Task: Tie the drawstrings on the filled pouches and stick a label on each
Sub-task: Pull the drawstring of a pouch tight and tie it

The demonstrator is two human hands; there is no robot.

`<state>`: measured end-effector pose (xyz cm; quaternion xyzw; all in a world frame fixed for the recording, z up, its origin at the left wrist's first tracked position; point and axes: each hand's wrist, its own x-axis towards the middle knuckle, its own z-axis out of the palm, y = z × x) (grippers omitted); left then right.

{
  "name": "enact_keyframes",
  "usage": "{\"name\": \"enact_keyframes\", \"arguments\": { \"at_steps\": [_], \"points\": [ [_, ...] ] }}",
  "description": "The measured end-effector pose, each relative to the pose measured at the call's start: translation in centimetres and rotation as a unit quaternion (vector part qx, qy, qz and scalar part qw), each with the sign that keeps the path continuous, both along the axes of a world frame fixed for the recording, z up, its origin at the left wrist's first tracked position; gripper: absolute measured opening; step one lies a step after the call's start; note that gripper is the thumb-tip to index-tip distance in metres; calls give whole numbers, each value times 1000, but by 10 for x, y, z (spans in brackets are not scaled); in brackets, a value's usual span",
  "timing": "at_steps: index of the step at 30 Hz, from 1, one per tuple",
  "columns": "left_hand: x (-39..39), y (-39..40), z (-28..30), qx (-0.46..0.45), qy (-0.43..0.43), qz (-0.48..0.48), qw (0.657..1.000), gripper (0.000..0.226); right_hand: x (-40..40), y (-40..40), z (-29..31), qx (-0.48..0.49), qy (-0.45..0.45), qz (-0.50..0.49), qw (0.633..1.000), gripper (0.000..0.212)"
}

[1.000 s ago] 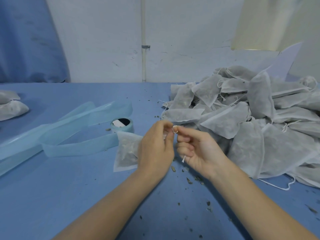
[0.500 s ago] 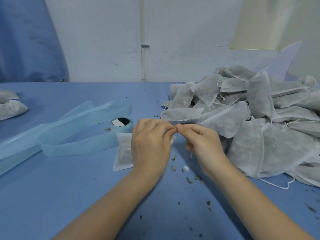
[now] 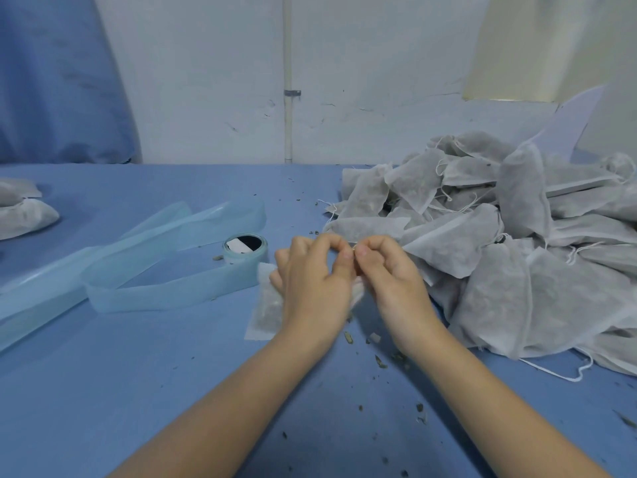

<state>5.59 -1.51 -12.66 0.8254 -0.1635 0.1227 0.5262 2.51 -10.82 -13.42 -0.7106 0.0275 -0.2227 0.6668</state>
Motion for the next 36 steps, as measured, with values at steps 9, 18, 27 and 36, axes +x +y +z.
{"name": "enact_keyframes", "arguments": {
  "at_steps": [9, 18, 27, 36],
  "points": [
    [1, 0, 6, -30, -10, 68, 997, 12, 4, 0, 7, -55, -40, -89, 994, 15],
    [15, 10, 10, -38, -28, 57, 997, 13, 5, -8, 17, -60, -58, -70, 994, 12],
    [17, 13, 11, -217, 340, -180, 897, 47, 16, -8, 19, 240, -91, -167, 952, 8],
    [25, 14, 7, -318, 351, -172, 864, 23, 1, -21, 20, -45, -25, -16, 999, 14]
  ]
}}
